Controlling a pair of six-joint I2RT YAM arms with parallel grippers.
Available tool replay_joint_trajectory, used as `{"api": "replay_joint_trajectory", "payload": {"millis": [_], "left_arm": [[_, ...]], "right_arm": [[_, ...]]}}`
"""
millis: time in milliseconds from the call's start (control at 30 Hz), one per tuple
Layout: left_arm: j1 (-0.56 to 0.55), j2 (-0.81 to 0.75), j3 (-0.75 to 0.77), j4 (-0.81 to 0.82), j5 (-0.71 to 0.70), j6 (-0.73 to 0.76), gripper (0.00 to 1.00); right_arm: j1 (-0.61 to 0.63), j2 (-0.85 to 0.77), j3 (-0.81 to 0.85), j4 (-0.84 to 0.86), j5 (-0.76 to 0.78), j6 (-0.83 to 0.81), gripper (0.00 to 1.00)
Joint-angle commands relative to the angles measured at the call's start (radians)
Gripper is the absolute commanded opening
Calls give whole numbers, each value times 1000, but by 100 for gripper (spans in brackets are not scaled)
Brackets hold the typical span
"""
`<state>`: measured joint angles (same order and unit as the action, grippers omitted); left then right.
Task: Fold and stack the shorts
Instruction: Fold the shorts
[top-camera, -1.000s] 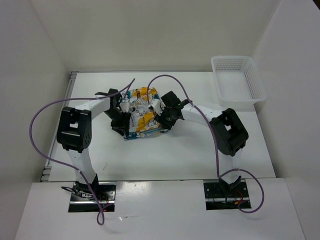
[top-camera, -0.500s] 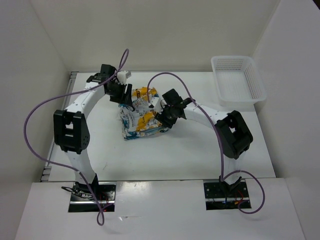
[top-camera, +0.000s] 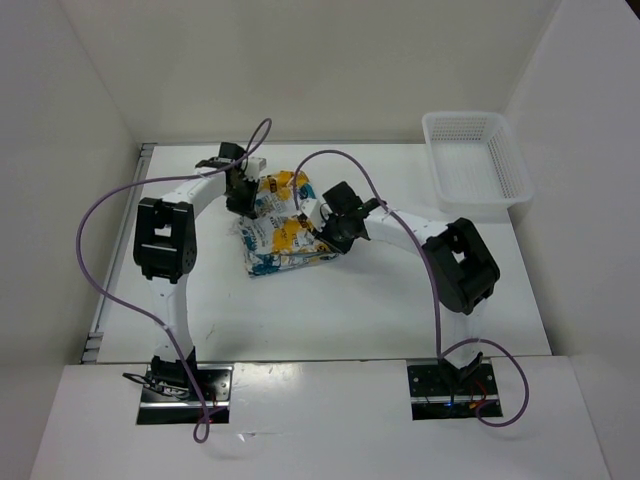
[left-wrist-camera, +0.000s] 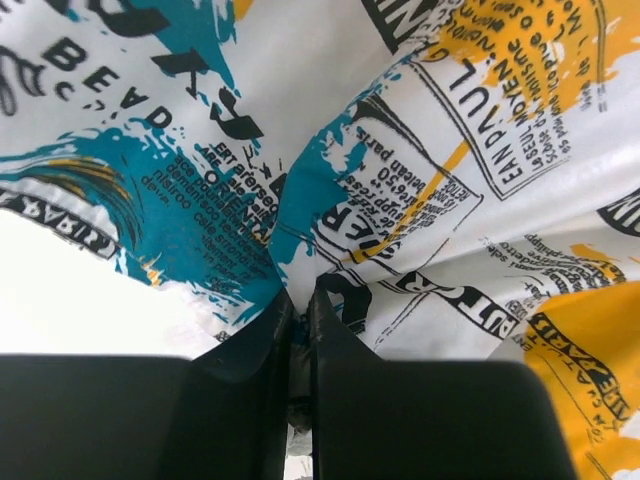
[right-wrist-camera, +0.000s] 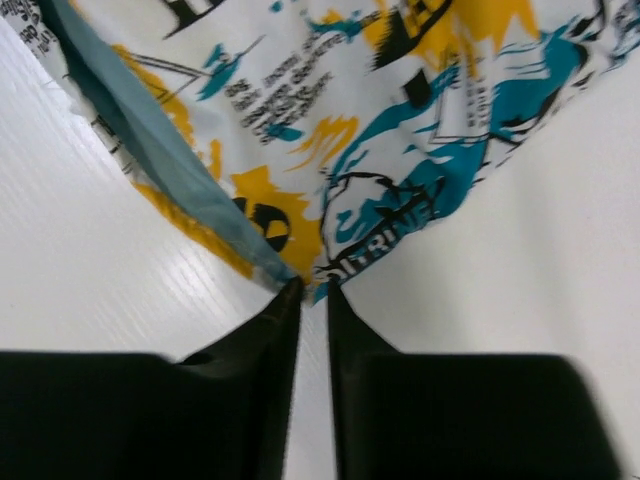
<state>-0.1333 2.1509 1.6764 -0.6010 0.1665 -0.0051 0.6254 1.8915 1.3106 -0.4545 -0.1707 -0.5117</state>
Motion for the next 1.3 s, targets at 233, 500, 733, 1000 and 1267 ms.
{"api": "replay_joint_trajectory", "payload": {"millis": [233,500,733,1000,1267], "left_arm": [[4,-69,74,81,24,5,20],[4,-11,74,132,-38,5,25],[4,41,126,153,-67,5,32],[-5,-89,86,136,-36,5,67],[40,-394,-38,124,-27,5,100]], "right_arm": [[42,9,-37,25,-6,-14,10],[71,18,-37,16,-16,-25,10],[80,9,-37,-13,-50,-68,0],[80,-63,10,-4,55,-79,39],[-83,-203,87,45,155,24,58]]}}
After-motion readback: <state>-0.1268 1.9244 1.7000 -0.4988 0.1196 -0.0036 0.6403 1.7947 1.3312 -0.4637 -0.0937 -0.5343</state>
